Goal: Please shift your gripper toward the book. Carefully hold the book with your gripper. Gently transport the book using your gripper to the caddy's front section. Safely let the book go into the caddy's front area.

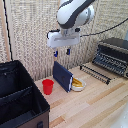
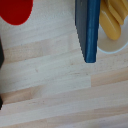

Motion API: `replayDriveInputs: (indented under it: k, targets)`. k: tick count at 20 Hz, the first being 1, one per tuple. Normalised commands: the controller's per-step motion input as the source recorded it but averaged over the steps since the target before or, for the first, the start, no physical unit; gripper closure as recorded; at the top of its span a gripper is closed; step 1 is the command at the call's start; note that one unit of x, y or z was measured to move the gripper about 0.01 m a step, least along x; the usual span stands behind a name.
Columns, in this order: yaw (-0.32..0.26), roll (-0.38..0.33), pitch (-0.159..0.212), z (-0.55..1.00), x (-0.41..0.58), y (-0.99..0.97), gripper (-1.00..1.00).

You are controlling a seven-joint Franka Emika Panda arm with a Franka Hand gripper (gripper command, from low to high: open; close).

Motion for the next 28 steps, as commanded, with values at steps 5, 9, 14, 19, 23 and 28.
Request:
replayDriveInputs:
  k: [5, 9, 14, 19, 23, 28]
  targets:
    - [-0.029, 0.054, 0.007, -0.26, 0.43, -0.36, -1.0]
    - [-0.008, 0.044, 0.0, -0.25, 0.419, -0.36, -1.0]
    - [0.0, 0.007, 0.001, -0.25, 0.276, -0.2, -1.0]
    - [0.0, 0.0, 0.007, -0.3, 0.313, -0.14, -1.0]
    - [0.047, 0.0, 0.037, -0.28, 0.409, -0.25, -1.0]
    - [0.164, 0.0, 0.031, -0.21, 0.39, -0.19, -1.0]
